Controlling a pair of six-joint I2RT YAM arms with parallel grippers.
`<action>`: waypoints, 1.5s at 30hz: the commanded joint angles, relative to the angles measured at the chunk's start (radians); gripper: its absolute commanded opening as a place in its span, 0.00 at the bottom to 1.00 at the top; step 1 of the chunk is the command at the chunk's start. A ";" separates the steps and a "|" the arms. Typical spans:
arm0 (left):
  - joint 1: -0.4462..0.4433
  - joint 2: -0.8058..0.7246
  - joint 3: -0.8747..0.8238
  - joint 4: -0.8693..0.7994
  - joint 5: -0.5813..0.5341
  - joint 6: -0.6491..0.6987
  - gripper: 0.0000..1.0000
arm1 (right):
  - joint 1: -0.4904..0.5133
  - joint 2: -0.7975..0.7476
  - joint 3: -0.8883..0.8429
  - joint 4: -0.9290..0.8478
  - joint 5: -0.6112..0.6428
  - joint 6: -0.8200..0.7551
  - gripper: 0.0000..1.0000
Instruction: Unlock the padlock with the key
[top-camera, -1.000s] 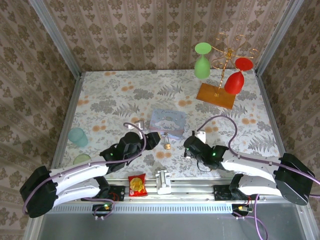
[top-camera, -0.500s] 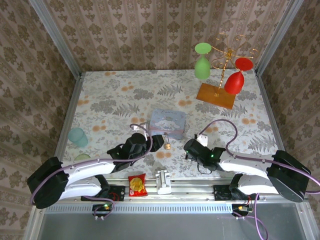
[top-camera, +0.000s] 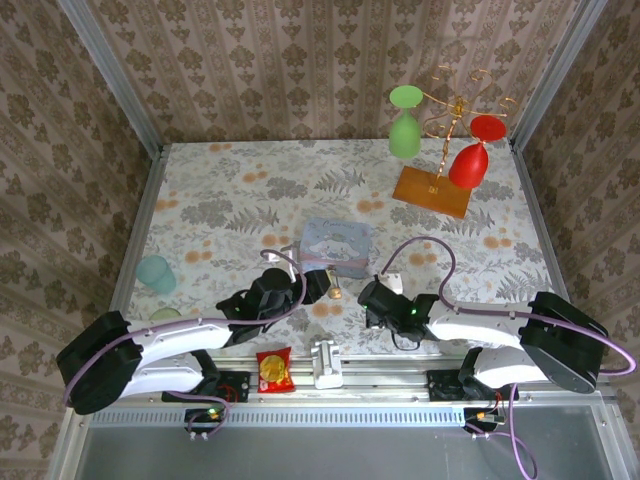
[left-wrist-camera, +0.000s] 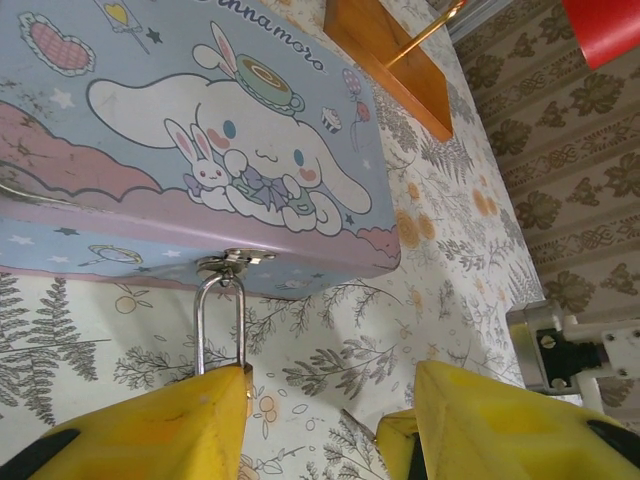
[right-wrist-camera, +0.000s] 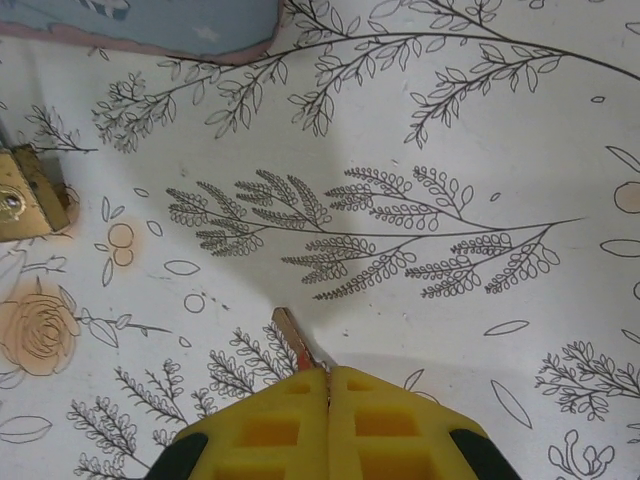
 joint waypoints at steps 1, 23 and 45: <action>-0.007 0.006 -0.011 0.031 -0.004 -0.014 0.48 | 0.004 -0.002 -0.021 -0.017 -0.008 -0.026 0.00; -0.010 -0.006 -0.026 0.038 -0.016 -0.019 0.53 | -0.030 0.053 0.024 -0.048 -0.068 -0.158 0.25; -0.001 0.063 -0.012 0.121 0.043 -0.055 0.58 | -0.080 -0.152 -0.045 0.080 -0.164 -0.182 0.00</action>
